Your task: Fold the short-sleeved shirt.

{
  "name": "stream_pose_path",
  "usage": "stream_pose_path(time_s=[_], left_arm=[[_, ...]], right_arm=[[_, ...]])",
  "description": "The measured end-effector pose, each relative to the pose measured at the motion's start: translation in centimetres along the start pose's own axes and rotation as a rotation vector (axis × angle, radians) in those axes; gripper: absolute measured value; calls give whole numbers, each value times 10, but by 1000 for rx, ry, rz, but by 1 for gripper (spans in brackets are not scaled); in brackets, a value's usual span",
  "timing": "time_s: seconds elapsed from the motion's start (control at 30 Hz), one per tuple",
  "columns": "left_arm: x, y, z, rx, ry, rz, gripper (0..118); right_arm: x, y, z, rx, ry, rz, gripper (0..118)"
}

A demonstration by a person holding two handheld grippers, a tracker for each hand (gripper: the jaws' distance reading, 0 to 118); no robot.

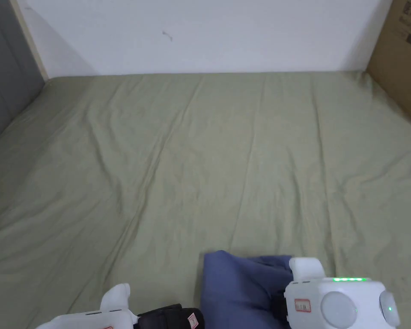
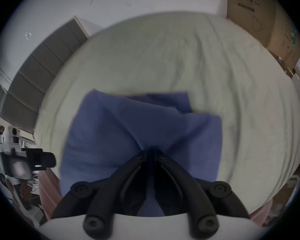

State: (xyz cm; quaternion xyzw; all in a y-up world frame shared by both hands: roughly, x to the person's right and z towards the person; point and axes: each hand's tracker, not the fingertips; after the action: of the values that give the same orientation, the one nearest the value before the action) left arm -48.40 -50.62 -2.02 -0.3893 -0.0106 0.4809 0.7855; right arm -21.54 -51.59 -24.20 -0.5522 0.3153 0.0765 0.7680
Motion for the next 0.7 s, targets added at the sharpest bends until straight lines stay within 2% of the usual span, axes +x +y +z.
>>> stream_pose_path(time_s=[0.03,0.2,0.27,0.4,0.43,0.47,0.5,0.53,0.6,0.63,0.7], left_arm=[[-3,1,-2,-1,-14,16,103],[-7,10,-22,-21,-57,62,103],[-7,16,-36,-43,-67,55,103],[-17,28,-77,-117,-167,128,102],[-17,29,-85,-133,-178,164,98],[-17,31,-89,-107,-205,191,74],[-15,32,-92,-96,-231,204,30],[-18,32,-101,-109,-203,180,24],[-23,33,-107,-177,-134,154,23],[-24,35,-98,-149,-201,157,23],[-24,40,-85,-146,-190,136,23]], right_arm=[[3,-3,6,58,10,-19,8],[8,3,14,38,31,-26,8],[8,2,14,39,35,-54,8],[8,1,14,43,32,-55,8],[8,2,15,41,31,-55,8],[8,3,16,39,31,-58,8],[7,3,18,37,30,-64,8],[6,4,19,36,27,-71,8],[3,6,23,27,5,-64,8],[0,6,26,22,-2,-54,8],[-6,5,34,41,-2,-38,8]])
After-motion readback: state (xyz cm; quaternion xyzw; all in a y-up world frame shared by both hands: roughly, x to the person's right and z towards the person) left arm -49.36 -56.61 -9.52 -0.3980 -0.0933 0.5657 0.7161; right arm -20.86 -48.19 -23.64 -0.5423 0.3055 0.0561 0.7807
